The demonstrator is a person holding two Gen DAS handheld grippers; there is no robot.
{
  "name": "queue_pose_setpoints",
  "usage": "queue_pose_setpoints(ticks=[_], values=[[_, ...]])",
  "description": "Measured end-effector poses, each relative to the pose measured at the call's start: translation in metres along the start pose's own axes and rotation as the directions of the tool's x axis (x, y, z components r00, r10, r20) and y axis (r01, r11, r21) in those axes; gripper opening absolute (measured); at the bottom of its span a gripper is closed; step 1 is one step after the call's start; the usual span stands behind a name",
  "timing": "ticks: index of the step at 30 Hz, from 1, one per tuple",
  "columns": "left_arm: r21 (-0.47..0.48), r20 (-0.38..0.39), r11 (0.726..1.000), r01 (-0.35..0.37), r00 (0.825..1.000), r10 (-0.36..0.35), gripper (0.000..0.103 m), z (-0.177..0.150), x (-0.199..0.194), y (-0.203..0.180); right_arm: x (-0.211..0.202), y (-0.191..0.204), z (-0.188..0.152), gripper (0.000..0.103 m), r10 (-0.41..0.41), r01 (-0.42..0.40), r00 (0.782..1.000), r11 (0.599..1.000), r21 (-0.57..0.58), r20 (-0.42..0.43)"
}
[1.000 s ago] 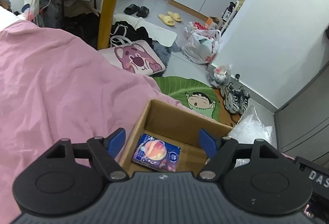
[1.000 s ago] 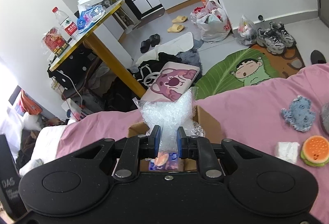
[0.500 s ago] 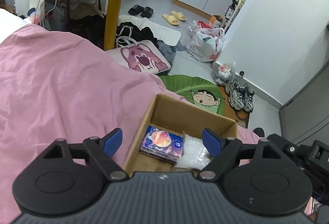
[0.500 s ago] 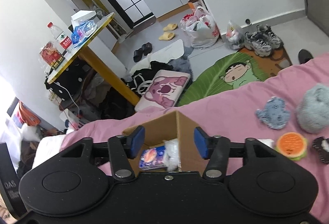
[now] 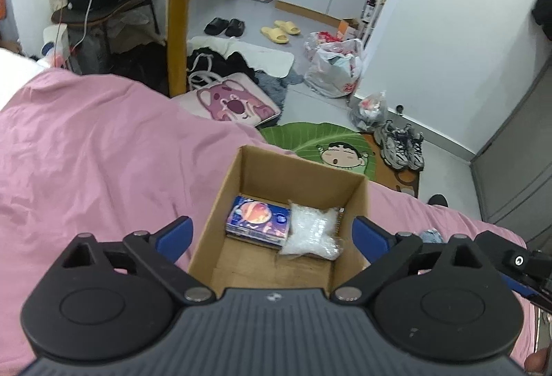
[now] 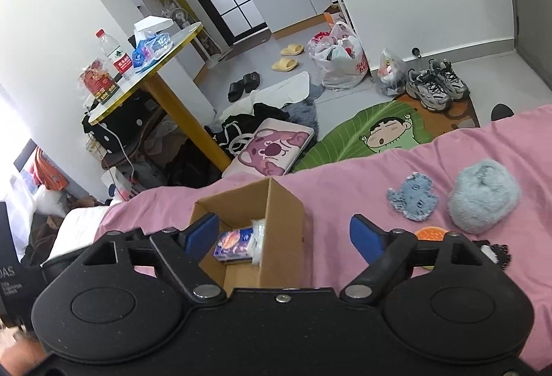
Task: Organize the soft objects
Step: 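Lower and release the tissue pack into the box while the right tool releases the bag there, then move both tools back to the plush toys on the bed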
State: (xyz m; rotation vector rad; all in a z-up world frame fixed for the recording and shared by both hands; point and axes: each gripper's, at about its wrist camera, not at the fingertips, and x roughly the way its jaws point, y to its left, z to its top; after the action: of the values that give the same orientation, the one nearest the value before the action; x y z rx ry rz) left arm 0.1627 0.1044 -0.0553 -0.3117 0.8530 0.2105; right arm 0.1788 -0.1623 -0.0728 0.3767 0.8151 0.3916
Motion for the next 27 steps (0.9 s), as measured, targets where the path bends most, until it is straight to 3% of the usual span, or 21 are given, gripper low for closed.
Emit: queue_pose_setpoints(ticks=[7,12,27], values=[[0.047,0.014,0.999,0.023,1.000,-0.023,0.103,-0.009,-0.022,-0.027,-0.024,-0.014,-0.004,0.100,0.000,0.000,1.000,1.000,-0.019,0.010],[0.078,0.005,0.996,0.046,0.999,-0.047,0.103,-0.019,-0.032,-0.044,-0.038,-0.026,-0.005,0.101,-0.002,0.002,1.000,1.000,-0.028,0.009],[0.108,-0.007,0.994,0.029,1.000,-0.028,0.103,-0.036,-0.052,-0.087,-0.065,-0.074,-0.009,0.103,-0.047,0.047,0.999,0.999,0.022,0.003]])
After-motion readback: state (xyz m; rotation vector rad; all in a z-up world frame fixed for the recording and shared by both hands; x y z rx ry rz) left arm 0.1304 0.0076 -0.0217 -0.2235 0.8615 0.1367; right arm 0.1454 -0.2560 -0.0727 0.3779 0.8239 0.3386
